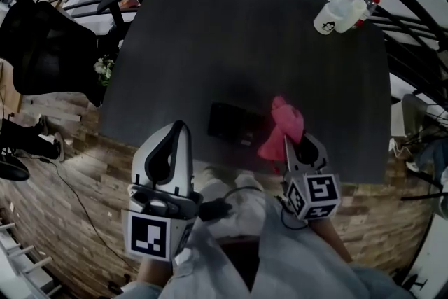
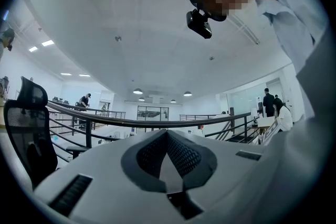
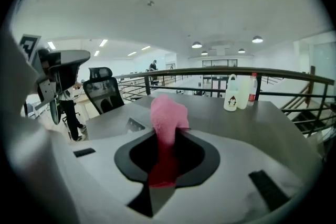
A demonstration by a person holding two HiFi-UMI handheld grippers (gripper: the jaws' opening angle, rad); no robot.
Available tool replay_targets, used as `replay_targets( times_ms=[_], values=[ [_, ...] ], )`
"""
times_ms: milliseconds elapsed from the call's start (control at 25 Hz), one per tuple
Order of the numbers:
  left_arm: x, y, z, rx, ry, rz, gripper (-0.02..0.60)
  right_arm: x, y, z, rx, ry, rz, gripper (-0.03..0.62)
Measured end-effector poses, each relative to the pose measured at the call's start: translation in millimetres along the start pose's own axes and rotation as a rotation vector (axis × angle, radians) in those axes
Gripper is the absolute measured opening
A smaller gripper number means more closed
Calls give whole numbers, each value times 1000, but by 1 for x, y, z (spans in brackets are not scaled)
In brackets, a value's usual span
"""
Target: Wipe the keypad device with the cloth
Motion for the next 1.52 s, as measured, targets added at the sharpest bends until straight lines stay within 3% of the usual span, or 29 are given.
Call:
replay_targets(
  times_ms=[240,680,1000,1520],
  values=[
    [7,-1,-1,-16,-9,28,3,53,14,-3,-36,16,151,72],
    [23,-2,-3,-9,-40,75,3,119,27,-22,7,74,358,72],
    [29,2,-6,12,-58,86,3,135,26,-31,49,72,423,71],
    [28,4,-8,23,-60,78,3,132,21,-30,62,62,392,71]
  ],
)
Point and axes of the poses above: the fingertips, and each gripper's own axes: y backward along the fingers, z to its right, x out of its top, the point moved 5 cm from there along y, backward along the fingers, and after that the axes turned 4 degrees about -y, right-handed, at the moved point
